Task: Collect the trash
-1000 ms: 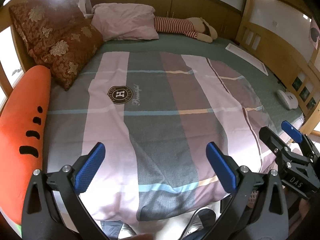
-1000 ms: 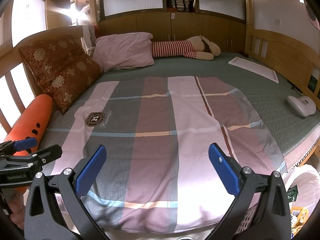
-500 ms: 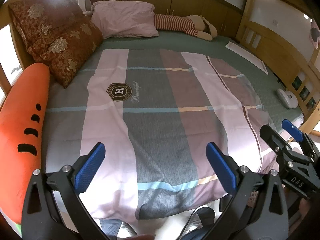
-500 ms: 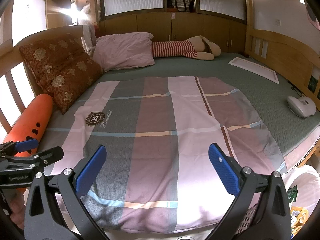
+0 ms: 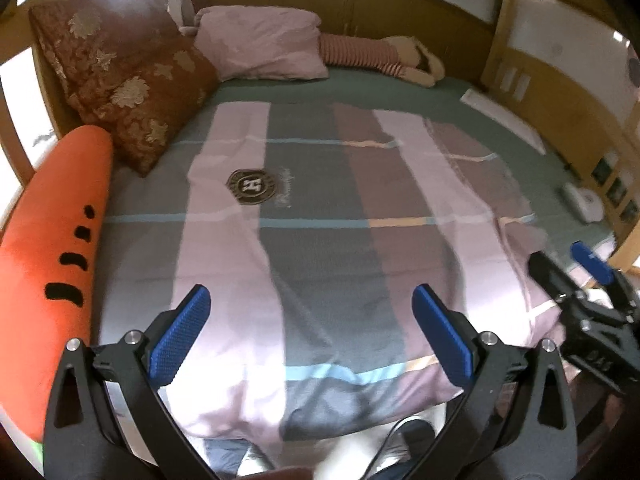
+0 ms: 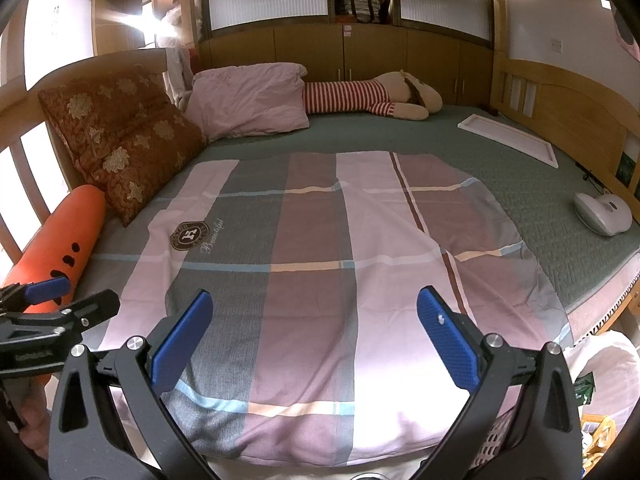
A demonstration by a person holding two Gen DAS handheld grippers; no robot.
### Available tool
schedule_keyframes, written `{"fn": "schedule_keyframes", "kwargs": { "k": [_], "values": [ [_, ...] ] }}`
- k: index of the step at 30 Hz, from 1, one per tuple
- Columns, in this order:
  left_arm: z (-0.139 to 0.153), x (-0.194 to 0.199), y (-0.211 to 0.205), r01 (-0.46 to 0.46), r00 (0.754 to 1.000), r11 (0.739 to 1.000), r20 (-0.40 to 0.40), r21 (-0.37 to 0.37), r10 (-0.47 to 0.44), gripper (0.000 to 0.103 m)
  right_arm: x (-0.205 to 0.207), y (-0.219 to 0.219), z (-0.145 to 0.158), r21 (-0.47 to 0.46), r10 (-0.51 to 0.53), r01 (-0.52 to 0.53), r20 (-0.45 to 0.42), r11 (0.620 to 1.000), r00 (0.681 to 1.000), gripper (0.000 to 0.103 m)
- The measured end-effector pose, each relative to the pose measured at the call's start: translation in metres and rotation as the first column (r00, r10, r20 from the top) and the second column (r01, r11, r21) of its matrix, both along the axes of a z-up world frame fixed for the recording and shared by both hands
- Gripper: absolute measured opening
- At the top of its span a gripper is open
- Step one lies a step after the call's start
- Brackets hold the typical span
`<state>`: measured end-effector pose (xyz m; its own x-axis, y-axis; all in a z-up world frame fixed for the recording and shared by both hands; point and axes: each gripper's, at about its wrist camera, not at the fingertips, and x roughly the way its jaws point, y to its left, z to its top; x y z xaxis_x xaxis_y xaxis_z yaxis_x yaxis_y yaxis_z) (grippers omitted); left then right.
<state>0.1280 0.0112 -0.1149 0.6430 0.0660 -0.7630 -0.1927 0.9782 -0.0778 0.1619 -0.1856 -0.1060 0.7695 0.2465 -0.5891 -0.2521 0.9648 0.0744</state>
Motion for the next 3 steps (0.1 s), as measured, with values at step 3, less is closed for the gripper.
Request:
{"fn": "schedule_keyframes", "kwargs": {
  "k": [3],
  "values": [
    [-0.0033,0.0029,-0.0002,-0.011,0.999,0.999,-0.032,0.034,0.012,0.100,0.0011,-0.0031,0.0006,0.002,0.000,0.000,-0.002,1.000,1.000,0.100]
  ]
}}
